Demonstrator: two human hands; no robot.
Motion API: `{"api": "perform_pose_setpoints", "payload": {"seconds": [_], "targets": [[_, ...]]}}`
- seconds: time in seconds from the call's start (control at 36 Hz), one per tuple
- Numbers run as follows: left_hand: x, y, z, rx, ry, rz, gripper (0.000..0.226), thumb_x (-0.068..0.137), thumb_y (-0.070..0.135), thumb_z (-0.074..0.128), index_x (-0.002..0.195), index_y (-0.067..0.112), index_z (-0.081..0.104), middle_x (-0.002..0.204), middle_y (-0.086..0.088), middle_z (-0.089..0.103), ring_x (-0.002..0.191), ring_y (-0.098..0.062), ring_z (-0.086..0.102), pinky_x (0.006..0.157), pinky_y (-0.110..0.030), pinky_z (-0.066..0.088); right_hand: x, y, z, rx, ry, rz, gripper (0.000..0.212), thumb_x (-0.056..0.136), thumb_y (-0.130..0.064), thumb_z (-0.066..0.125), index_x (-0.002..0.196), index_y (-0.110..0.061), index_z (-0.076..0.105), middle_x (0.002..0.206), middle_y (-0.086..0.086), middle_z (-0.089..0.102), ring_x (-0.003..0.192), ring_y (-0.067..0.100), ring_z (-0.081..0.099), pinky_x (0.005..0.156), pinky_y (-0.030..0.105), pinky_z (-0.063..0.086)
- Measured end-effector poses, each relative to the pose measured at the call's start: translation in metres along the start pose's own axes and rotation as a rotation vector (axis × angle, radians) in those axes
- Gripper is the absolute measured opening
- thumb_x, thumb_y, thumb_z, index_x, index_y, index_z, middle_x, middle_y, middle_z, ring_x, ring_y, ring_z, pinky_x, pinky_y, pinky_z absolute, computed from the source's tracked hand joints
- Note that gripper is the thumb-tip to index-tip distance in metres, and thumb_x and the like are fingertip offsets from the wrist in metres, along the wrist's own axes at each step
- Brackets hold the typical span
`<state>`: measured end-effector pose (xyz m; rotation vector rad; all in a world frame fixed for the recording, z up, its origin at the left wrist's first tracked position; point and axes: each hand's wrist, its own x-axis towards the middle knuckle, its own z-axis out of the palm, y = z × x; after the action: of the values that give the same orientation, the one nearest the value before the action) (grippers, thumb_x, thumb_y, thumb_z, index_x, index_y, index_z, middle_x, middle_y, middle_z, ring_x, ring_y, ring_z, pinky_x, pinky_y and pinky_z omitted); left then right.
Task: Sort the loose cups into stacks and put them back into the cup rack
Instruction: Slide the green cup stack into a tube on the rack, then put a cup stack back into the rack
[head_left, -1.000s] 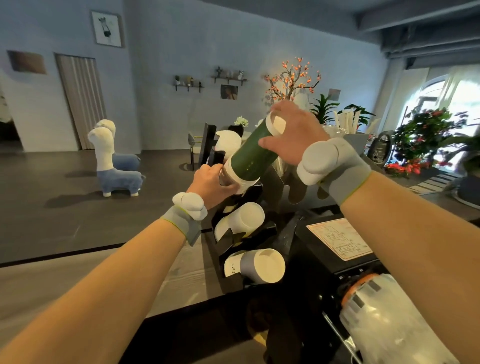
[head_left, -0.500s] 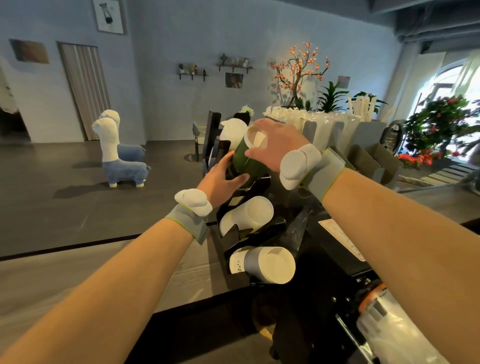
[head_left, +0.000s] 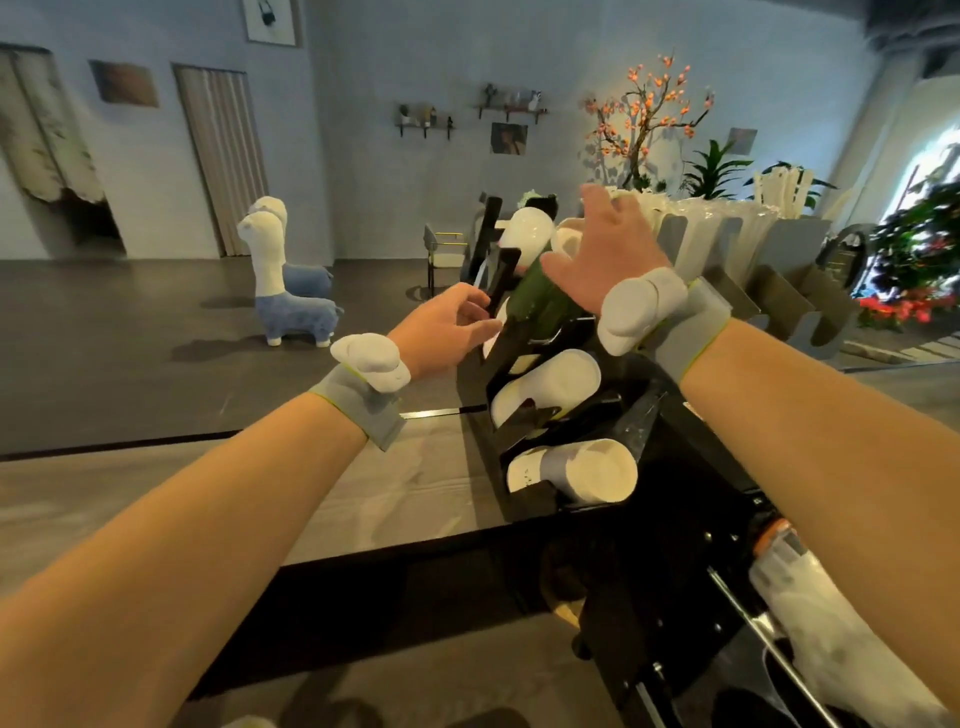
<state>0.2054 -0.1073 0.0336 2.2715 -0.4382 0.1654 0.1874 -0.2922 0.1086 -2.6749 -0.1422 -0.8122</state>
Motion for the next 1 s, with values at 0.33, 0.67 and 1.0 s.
{"api": "perform_pose_setpoints", "payload": {"seconds": [0.33,0.67,1.0], "targets": [[-0.164,-0.083,-0.06,0.222,-0.164,-0.151,0.018,0.098,0.036,0.058,0.112,0.024,0.058,0.107,0.006,0.063,0.098,-0.013,0.061,0.091,-0.03,0.047,-0.124,-0.117,0.068,0.282,-0.156,-0.214,0.041,0.088,-0.035,0.063,0.122,-0.014,0.055,0.122,0.005,0.05,0.105,0.016,0.049,0.087,0.023,0.036],[-0.326,-0.211,-0.066,0.178,-0.359,-0.413,0.048,0.089,0.042,0.07,0.128,0.019,0.055,0.126,0.002,0.062,0.116,-0.015,0.06,0.102,-0.033,0.048,-0.31,-0.172,0.191,0.452,-0.775,0.063,0.064,0.085,-0.035,0.072,0.14,-0.02,0.044,0.134,0.001,0.051,0.122,0.016,0.053,0.094,0.027,0.046],[-0.373,-0.276,0.018,0.166,-0.585,-0.521,0.108,0.075,0.052,0.081,0.157,0.022,0.017,0.152,-0.001,0.046,0.135,-0.023,0.049,0.108,-0.034,0.042,-0.404,-0.163,0.258,0.345,-1.012,0.228,0.096,0.076,-0.021,0.082,0.151,-0.014,0.023,0.143,0.007,0.046,0.125,0.029,0.053,0.095,0.037,0.049]]}}
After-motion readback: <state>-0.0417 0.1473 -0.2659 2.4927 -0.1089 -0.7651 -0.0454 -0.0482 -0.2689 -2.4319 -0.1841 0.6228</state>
